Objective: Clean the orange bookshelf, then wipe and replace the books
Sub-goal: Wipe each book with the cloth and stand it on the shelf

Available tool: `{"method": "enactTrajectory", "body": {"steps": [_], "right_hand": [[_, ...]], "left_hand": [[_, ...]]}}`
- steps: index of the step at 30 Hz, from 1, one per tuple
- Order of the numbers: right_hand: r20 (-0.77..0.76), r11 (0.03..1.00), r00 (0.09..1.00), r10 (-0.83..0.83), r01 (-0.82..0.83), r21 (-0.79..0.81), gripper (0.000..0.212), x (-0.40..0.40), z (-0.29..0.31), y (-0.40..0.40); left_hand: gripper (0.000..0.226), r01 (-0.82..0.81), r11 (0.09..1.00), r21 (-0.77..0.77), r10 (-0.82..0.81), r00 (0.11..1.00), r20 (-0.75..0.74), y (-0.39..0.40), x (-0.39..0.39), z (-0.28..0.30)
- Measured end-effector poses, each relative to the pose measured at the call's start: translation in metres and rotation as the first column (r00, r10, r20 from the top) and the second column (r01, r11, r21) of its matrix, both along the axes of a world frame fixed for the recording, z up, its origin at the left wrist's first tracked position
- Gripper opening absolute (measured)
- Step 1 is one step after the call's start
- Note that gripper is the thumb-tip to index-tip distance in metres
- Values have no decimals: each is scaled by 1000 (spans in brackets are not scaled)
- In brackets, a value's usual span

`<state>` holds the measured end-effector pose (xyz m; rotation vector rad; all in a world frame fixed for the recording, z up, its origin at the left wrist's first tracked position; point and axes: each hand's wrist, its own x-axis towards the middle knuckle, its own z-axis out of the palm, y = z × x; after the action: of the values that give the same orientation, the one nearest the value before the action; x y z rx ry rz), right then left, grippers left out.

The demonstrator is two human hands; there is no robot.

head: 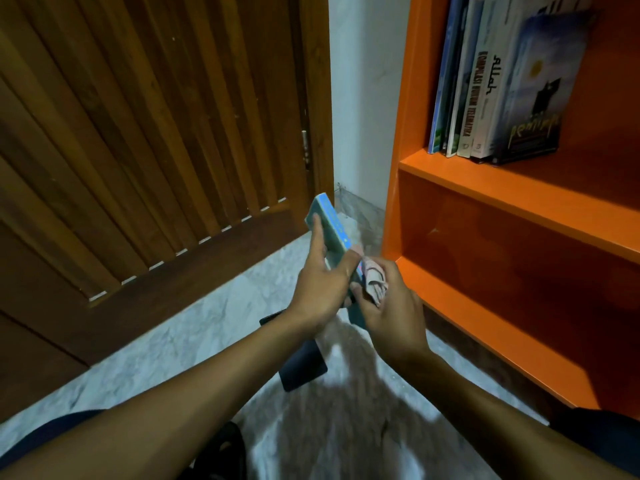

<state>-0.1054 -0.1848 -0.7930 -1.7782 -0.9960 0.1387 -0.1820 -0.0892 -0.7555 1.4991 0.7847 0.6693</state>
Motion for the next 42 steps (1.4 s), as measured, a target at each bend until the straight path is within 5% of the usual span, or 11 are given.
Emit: {"method": "enactTrajectory", "body": {"steps": [5,10,13,16,18,20,22,24,28,31,42], "right_hand": [[154,991,980,130,-125,-41,57,-6,0,-4],[246,955,925,288,-296,-5,54,-2,-7,-3],[64,914,920,386,-391,112,49,4,7,-4],[-351,972,929,117,-35,230,25,24,25,-1],[-705,958,709,6,198,207,20,47,37,0],[-842,924,539,-4,324,203,27,65,49,-6],[-776,902,627,-67,370,222,29,75,56,-10],[-551,898,818,-166,357,259,31,76,55,-9],[-112,979,993,42,-18,202,47,65,41,-3],[136,992,983,124,-125,0,56,49,30,1],[81,878,874,478,-475,-57,36,6,-5,-5]], "left_hand": [[43,-138,988,-70,145,984,102,13,-1,-1],[29,-273,956,-108,283,955,89,20,-5,-3],[23,-254,962,-105,262,962,81,26,-9,3],[22,-204,977,-62,209,974,85,30,-17,12],[22,-148,988,-34,149,987,52,30,-23,18],[22,-69,997,-42,70,997,27,29,-28,23],[23,-5,998,-56,6,1000,15,27,-30,28],[24,47,997,-58,-48,999,-9,21,-29,32],[27,110,988,-113,-105,993,50,8,-20,31],[29,111,978,-177,-87,987,136,5,-16,34],[20,-318,844,-432,414,898,149,59,-32,41]]}}
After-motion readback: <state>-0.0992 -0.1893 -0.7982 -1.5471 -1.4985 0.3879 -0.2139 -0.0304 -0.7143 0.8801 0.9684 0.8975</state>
